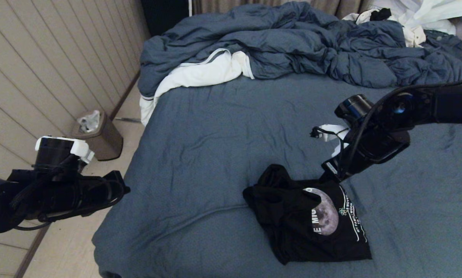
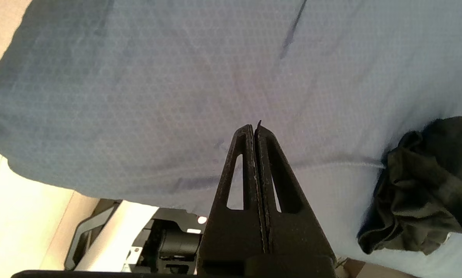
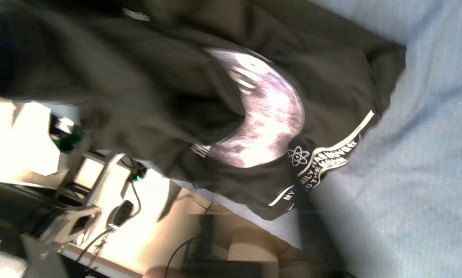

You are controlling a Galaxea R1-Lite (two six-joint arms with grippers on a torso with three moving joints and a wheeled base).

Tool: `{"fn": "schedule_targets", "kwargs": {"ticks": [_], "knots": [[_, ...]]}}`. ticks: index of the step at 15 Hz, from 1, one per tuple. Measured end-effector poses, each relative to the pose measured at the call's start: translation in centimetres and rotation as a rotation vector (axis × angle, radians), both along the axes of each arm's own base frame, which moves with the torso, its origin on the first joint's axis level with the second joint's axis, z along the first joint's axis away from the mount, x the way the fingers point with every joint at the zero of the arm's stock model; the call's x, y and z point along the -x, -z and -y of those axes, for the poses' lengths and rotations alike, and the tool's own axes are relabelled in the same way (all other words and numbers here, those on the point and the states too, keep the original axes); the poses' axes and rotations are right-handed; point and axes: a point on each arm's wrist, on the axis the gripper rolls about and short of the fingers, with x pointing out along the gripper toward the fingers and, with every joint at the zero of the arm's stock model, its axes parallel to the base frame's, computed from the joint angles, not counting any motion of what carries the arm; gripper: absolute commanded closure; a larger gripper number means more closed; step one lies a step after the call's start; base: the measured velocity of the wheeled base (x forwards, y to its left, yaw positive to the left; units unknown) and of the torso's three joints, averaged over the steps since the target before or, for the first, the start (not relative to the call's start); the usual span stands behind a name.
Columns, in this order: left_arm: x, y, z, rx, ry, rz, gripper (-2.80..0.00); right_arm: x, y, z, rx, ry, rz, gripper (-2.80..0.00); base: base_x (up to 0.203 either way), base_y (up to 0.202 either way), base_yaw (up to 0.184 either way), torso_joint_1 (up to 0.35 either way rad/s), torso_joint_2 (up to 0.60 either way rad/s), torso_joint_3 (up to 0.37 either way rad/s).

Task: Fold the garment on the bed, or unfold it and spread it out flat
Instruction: Fold the black T-shirt

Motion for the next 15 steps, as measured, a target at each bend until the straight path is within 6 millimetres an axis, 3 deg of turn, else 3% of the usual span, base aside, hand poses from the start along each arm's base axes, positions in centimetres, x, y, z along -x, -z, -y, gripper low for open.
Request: {"fn": "schedule_targets", "kwargs": {"ticks": [3, 6, 10, 15], "knots": [[0.2, 0.2, 0.5, 0.0, 0.016, -0.006, 0.0, -1.3, 2.5, 0.7, 0.061, 0.047, -0.059, 0.0, 0.0, 0.0, 0.0, 0.0, 0.0, 0.0], [0.4, 0.1, 0.6, 0.0, 0.021, -0.007, 0.0, -2.1, 4.8, -0.6, 0.097, 0.03, -0.097, 0.0, 0.0, 0.0, 0.0, 0.0, 0.0, 0.0], [0.5, -0.1, 0.6, 0.001, 0.022, 0.001, 0.0, -2.0, 6.3, -4.8, 0.11, -0.038, -0.114, 0.0, 0.0, 0.0, 0.0, 0.0, 0.0, 0.0], [0.6, -0.2, 0.5, 0.002, 0.022, 0.005, 0.0, 0.5, 6.5, -10.6, 0.107, -0.155, -0.128, 0.0, 0.0, 0.0, 0.0, 0.0, 0.0, 0.0]]}}
